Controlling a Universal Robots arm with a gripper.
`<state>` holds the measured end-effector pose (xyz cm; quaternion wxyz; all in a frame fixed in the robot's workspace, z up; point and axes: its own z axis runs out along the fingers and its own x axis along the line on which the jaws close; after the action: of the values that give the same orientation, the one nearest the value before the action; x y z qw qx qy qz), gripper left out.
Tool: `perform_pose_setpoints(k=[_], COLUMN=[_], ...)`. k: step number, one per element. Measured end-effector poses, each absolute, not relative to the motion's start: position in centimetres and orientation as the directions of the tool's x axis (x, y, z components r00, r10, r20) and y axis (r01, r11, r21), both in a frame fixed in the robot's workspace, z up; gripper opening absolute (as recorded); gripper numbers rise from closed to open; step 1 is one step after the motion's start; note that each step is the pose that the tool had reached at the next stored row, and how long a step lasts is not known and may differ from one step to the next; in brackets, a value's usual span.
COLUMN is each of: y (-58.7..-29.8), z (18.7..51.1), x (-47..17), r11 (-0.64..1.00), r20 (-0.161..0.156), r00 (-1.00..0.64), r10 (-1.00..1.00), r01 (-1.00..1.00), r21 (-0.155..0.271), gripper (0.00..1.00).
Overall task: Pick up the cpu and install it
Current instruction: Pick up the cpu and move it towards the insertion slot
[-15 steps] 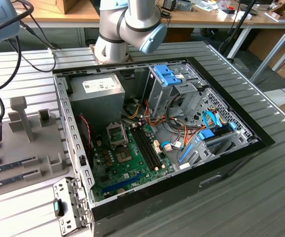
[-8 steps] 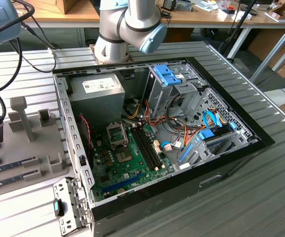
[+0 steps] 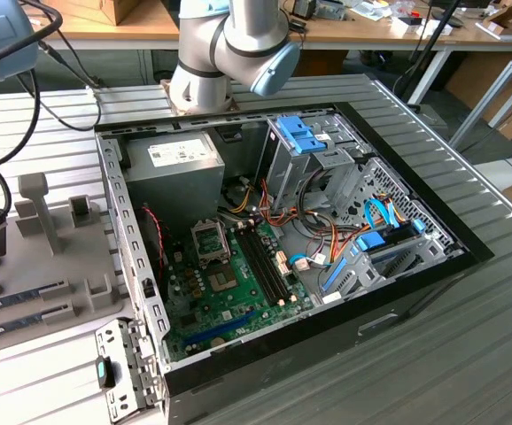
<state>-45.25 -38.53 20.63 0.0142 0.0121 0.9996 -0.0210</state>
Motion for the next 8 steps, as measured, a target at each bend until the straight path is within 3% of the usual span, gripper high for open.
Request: perform_pose_setpoints(k=[8], y=[-38.52], z=[20.37], x=[-45.26], r11=[0.999], r20=[-0.029], r00=[-0.999], r10=[0.024], r01=[0.025], r21=[-0.041], gripper=[0.56])
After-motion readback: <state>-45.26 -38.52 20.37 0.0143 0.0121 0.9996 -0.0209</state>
